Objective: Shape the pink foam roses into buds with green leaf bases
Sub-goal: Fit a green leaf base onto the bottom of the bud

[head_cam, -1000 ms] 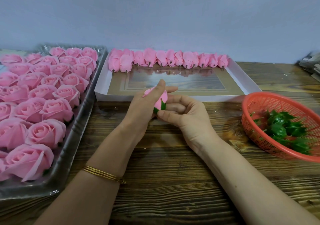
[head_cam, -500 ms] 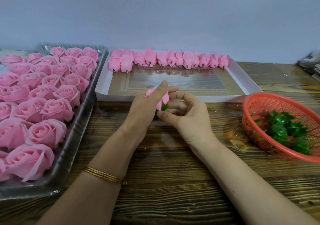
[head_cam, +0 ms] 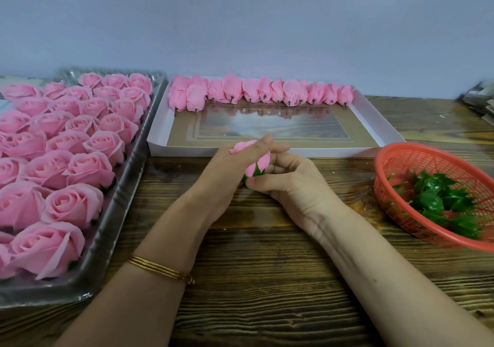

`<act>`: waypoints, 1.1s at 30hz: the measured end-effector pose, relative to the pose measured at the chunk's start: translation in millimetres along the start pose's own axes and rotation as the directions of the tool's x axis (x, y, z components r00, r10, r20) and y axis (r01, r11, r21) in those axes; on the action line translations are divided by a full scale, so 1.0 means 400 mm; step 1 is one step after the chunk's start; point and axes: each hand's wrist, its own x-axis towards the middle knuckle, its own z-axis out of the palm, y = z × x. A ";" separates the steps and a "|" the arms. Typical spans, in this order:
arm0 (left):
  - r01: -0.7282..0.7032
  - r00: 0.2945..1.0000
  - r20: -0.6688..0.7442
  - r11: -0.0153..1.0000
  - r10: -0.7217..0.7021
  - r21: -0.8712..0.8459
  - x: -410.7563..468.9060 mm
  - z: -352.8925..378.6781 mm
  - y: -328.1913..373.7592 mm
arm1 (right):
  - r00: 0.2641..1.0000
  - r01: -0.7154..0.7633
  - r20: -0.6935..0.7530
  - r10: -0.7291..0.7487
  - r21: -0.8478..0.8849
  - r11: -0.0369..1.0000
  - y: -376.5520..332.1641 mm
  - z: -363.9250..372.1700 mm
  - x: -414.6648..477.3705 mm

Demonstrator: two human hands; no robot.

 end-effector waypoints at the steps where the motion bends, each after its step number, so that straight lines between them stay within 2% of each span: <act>1: -0.002 1.000 0.002 1.000 0.002 -0.005 -0.002 0.001 0.001 | 1.000 -0.007 -0.004 0.007 0.007 1.000 0.000 0.000 0.000; 5: 0.015 1.000 -0.018 0.999 -0.016 -0.041 -0.005 -0.006 0.001 | 0.999 0.005 -0.042 -0.004 0.025 1.000 -0.002 0.001 0.000; 9: 0.016 0.999 -0.045 0.988 -0.024 -0.154 -0.002 -0.008 -0.002 | 0.989 0.039 -0.143 -0.037 0.009 0.999 0.002 0.001 0.005; 13: 0.041 0.997 -0.060 0.992 -0.049 -0.120 -0.002 0.010 -0.010 | 0.953 0.134 -0.262 -0.155 -0.097 0.986 0.008 -0.002 0.011; 17: 0.061 0.990 -0.117 0.979 -0.084 -0.193 -0.002 0.023 -0.015 | 0.914 0.175 -0.338 -0.223 -0.167 0.970 0.013 -0.004 0.016; 23: 0.033 0.991 -0.120 0.988 -0.051 -0.151 -0.004 0.045 -0.025 | 0.887 0.196 -0.342 -0.310 -0.330 0.924 0.022 -0.004 0.018; 29: -0.012 0.981 -0.191 0.991 -0.013 -0.132 -0.001 0.049 -0.029 | 0.870 0.210 -0.296 -0.395 -0.504 0.838 0.026 0.002 0.014; 33: -0.032 0.973 -0.232 0.991 0.001 -0.132 0.004 0.054 -0.033 | 0.851 0.191 -0.327 -0.411 -0.537 0.822 0.026 0.003 0.017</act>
